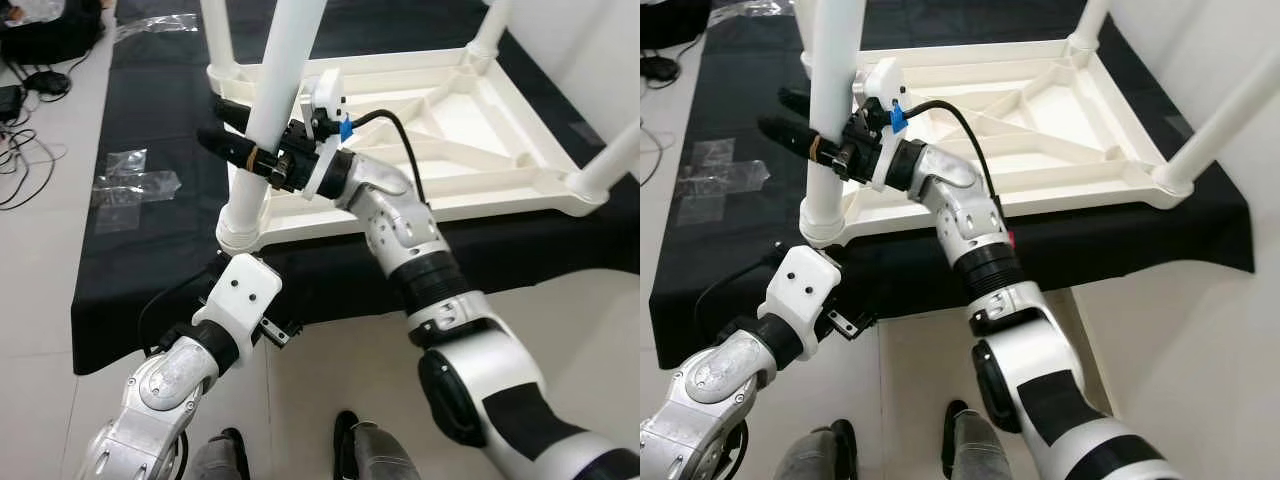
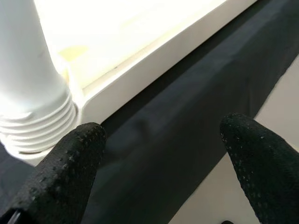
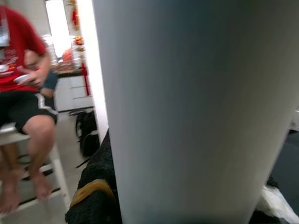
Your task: Building children table
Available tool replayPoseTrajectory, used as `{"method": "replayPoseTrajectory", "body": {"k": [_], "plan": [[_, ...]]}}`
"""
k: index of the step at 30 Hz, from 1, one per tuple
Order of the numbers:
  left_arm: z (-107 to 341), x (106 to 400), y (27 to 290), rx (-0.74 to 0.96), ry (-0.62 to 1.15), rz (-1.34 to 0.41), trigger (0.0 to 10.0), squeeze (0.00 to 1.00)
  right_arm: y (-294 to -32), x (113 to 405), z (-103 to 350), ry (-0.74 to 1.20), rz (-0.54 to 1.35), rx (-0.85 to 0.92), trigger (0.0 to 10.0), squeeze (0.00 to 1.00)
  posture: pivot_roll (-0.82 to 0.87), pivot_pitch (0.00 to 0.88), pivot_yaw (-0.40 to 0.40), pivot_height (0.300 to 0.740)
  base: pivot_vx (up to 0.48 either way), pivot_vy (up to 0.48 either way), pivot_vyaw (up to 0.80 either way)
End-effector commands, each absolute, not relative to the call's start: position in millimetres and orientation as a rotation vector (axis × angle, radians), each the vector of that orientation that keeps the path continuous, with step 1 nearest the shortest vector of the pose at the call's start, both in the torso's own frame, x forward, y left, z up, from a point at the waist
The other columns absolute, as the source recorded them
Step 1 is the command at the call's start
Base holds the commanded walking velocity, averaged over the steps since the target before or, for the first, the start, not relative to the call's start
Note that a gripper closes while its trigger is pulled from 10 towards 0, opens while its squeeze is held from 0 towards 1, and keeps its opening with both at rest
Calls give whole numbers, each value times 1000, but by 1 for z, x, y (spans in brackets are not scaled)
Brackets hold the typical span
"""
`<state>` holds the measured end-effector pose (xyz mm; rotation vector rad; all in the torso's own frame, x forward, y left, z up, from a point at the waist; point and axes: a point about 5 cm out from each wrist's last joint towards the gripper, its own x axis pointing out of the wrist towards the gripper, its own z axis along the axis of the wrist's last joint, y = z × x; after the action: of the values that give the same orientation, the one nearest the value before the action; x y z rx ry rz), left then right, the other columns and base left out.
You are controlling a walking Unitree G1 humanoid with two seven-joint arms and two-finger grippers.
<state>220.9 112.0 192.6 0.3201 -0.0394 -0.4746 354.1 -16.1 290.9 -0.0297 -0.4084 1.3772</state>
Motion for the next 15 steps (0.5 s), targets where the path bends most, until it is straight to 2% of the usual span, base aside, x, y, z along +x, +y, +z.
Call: {"method": "replayPoseTrajectory", "body": {"k": [1, 4, 6, 10, 15], "plan": [[192, 216, 109, 318, -36, -500, 10000, 0, -21, 358, 268, -277, 1402, -128, 0, 0, 99, 260, -104, 740, 0, 0, 0], [192, 215, 108, 314, -35, -503, 10000, 0, -21, 358, 270, -268, 1439, -161, 0, 0, 100, 259, -108, 740, 0, 0, 0], [189, 211, 106, 307, -29, -508, 10000, 0, -19, 353, 270, -202, 1609, -196, 0, 0, 95, 257, -117, 740, 0, 0, 0], [190, 210, 104, 306, -31, -510, 10000, 0, -19, 350, 267, -170, 1722, -275, 0, 0, 97, 260, -132, 740, 0, 0, 0], [192, 209, 104, 301, -37, -506, 10000, 0, -18, 348, 267, -143, 1786, -329, 0, 0, 99, 267, -141, 740, 0, 0, 0]]}}
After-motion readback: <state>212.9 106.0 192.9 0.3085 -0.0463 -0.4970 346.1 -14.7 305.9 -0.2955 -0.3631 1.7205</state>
